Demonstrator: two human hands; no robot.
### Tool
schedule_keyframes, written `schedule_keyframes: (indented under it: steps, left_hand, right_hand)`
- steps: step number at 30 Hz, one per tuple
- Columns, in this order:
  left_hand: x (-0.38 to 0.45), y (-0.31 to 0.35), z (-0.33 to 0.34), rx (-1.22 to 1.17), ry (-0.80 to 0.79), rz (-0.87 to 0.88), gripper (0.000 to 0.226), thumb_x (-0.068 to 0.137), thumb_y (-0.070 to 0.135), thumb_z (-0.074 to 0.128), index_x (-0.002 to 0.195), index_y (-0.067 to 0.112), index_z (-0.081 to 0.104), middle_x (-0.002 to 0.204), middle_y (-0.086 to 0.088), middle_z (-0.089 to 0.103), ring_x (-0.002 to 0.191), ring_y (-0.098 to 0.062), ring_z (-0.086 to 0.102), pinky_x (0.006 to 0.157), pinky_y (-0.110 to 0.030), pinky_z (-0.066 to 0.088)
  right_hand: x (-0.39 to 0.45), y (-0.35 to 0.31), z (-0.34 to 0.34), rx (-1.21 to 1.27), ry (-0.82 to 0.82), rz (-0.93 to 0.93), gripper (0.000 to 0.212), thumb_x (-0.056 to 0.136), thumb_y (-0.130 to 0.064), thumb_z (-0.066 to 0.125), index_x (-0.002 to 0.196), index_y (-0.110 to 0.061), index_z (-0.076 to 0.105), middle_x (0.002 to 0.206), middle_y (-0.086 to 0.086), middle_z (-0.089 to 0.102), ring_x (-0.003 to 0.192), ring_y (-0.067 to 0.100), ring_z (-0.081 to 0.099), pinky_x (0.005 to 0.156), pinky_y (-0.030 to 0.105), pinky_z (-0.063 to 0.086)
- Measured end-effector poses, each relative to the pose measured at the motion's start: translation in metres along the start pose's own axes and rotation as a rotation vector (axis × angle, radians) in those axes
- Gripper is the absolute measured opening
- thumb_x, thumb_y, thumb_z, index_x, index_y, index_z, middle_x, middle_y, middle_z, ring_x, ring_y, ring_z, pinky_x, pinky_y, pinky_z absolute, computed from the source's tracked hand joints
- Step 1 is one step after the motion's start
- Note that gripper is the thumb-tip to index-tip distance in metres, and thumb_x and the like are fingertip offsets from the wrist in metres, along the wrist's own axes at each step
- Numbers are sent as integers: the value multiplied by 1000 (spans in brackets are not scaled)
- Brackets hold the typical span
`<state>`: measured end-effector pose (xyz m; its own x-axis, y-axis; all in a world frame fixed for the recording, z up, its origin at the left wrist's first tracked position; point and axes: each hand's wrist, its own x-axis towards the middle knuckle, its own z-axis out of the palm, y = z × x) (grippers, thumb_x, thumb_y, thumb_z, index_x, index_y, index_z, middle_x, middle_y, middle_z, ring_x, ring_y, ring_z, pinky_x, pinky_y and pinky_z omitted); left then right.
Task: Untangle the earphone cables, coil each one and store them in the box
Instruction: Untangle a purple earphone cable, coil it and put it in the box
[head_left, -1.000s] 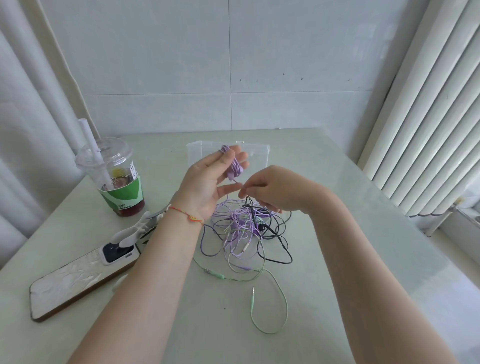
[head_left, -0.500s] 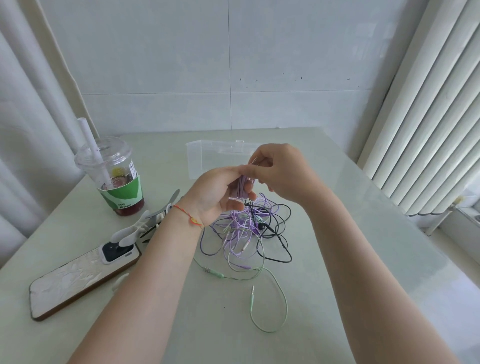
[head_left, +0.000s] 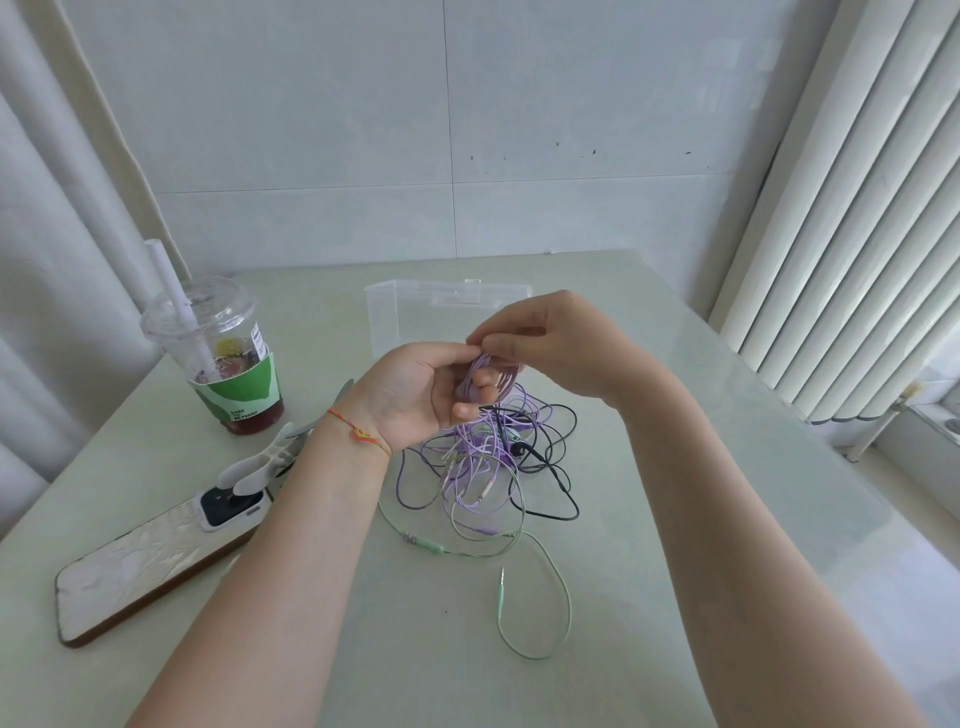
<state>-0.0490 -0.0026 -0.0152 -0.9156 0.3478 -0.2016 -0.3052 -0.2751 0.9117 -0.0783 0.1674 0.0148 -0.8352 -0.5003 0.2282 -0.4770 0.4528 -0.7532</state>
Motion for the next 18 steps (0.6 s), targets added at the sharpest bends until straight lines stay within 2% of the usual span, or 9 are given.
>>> schedule_keyframes:
  steps: [3, 5, 9, 14, 18]
  left_hand:
    - [1, 0, -2, -50, 77, -31, 23, 94, 8, 46, 82, 4, 65, 68, -9, 60, 62, -17, 62, 39, -17, 38]
    - [2, -1, -1, -66, 108, -37, 19, 95, 7, 46, 85, 2, 61, 67, -10, 59, 60, -18, 62, 38, -16, 38]
    - [3, -2, 1, -72, 112, -39, 17, 95, 8, 44, 84, 5, 57, 61, -7, 54, 56, -18, 57, 38, -16, 32]
    - [7, -4, 3, -7, 153, -67, 21, 92, 11, 38, 78, 9, 52, 56, -5, 46, 47, -17, 50, 35, -17, 26]
    - [7, -4, 0, -18, 152, -61, 20, 91, 12, 36, 73, 13, 44, 53, -1, 37, 45, -14, 41, 34, -17, 18]
  right_hand:
    - [1, 2, 0, 34, 18, 16, 14, 87, -10, 68, 95, -15, 78, 82, 2, 75, 64, -2, 65, 67, 8, 47]
    - [1, 3, 2, 51, 37, 34, 13, 86, -9, 69, 94, -15, 78, 83, 3, 76, 68, 1, 67, 67, 8, 47]
    - [2, 4, 4, 62, 51, 59, 12, 86, -9, 70, 93, -14, 78, 80, 5, 76, 68, 4, 68, 64, 8, 47]
    - [2, 3, 9, 29, 59, 63, 8, 84, -12, 72, 85, -18, 77, 68, 1, 72, 58, 4, 63, 57, 8, 44]
    - [3, 2, 12, 110, 56, 69, 4, 83, -8, 72, 83, -10, 76, 58, -5, 68, 53, 5, 61, 56, 12, 44]
